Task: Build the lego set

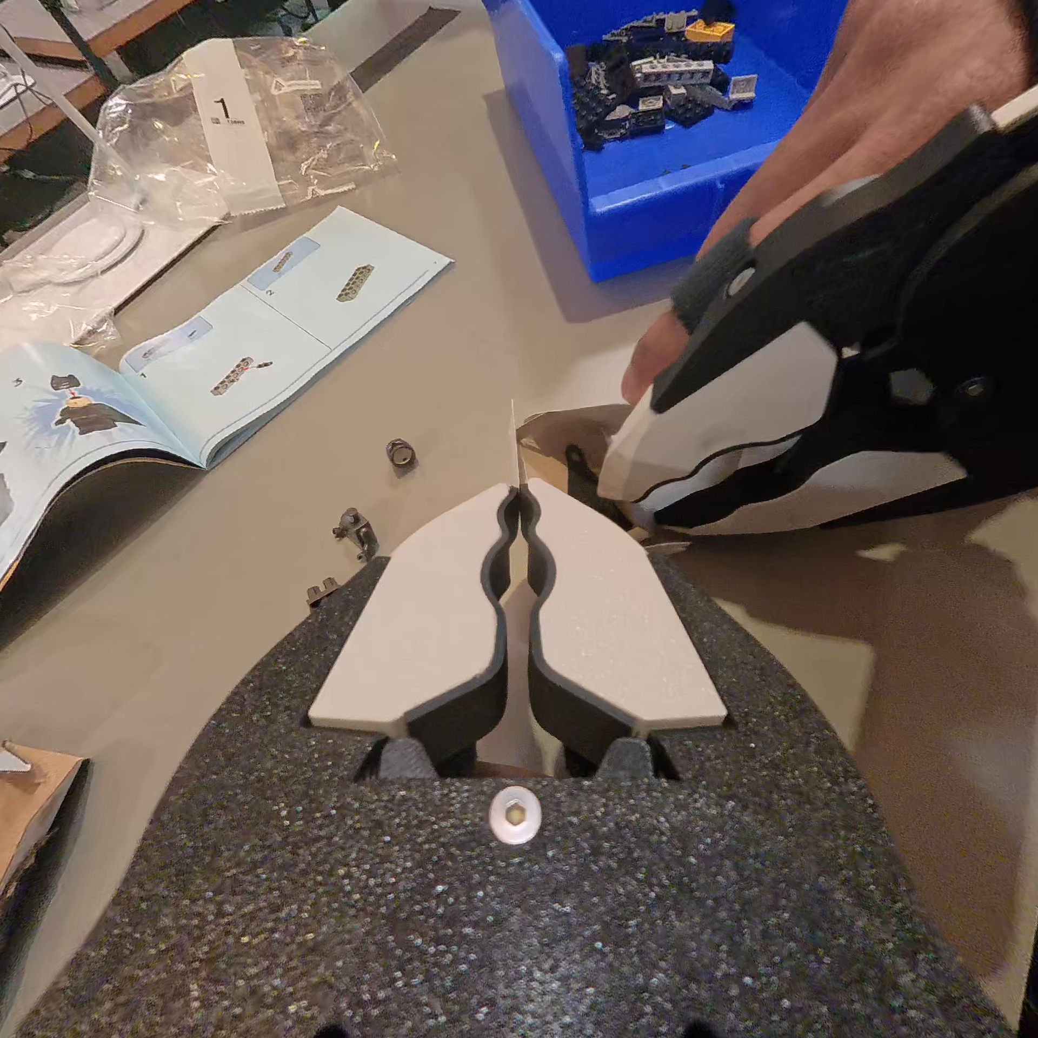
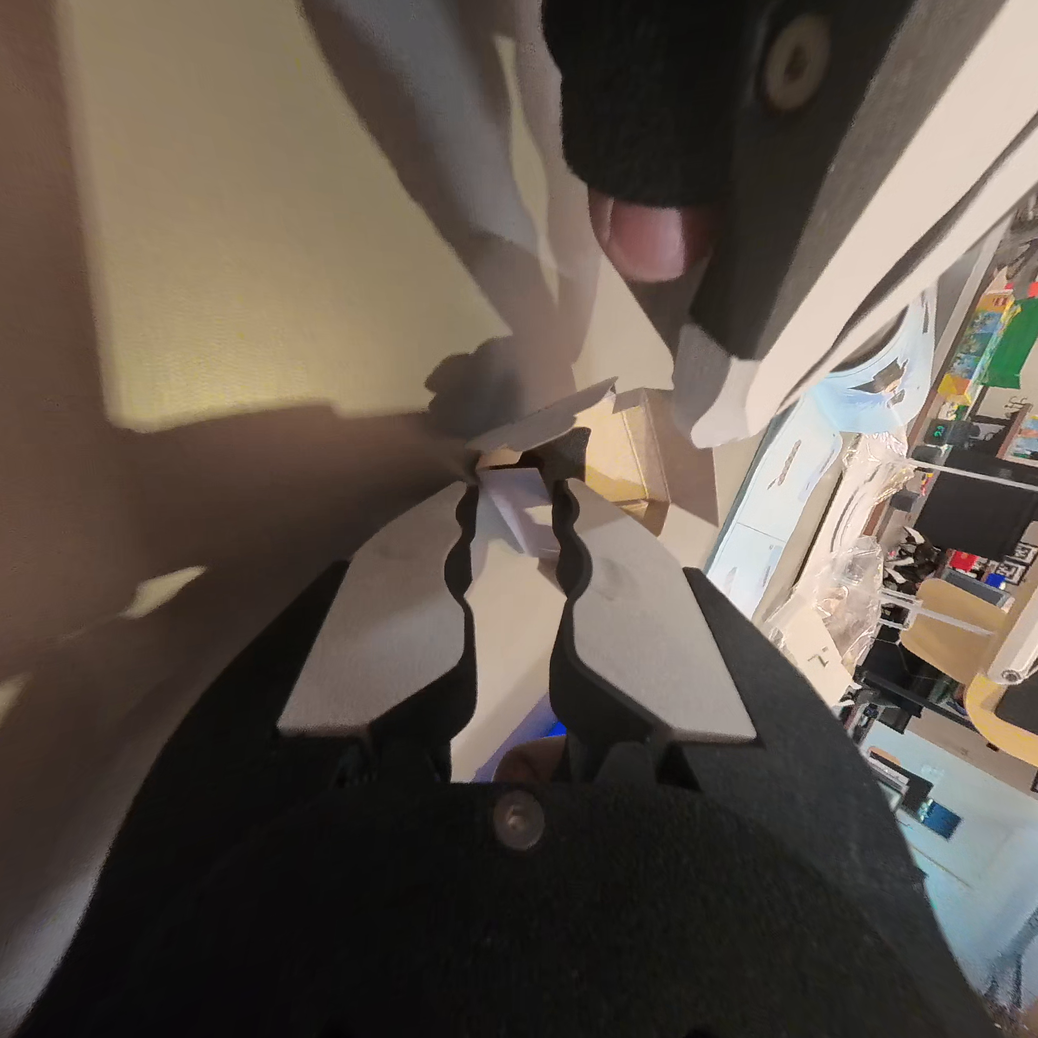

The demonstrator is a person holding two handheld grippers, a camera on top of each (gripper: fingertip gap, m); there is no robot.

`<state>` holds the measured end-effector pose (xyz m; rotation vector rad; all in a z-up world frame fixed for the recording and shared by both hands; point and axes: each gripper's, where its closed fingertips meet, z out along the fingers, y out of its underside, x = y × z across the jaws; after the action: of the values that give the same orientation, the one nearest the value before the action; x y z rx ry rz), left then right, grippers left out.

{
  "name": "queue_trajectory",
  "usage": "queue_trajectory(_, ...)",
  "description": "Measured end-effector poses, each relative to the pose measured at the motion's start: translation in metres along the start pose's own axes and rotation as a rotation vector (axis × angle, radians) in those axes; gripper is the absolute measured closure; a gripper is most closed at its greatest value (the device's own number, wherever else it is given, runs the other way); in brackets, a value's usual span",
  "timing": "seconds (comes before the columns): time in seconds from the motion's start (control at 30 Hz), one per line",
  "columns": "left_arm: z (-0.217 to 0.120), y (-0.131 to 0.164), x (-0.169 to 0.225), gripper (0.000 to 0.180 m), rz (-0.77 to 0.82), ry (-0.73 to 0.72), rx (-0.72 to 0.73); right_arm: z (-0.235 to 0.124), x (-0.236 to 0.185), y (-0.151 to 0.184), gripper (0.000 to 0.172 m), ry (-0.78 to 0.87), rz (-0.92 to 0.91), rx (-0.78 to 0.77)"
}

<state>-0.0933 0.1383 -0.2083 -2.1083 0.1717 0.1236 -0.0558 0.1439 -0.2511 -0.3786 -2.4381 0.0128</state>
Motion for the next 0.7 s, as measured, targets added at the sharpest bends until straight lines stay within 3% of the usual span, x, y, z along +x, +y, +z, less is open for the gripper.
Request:
queue_trajectory(0.4, 0.007, 0.016, -0.004, 0.18, -0.031, -0.004, -0.067, -0.003, -0.003, 0.019, 0.149, -0.019, 0.061, -0.028)
queue_trajectory(0.57, 0.004, 0.008, -0.006, 0.18, -0.044, -0.012, -0.022, -0.001, 0.0, 0.022, 0.153, 0.026, 0.094, -0.016)
queue_trajectory(0.7, 0.0, -0.005, -0.011, 0.18, 0.04, -0.062, 0.035, 0.002, 0.008, 0.026, 0.149, 0.11, 0.11, 0.001)
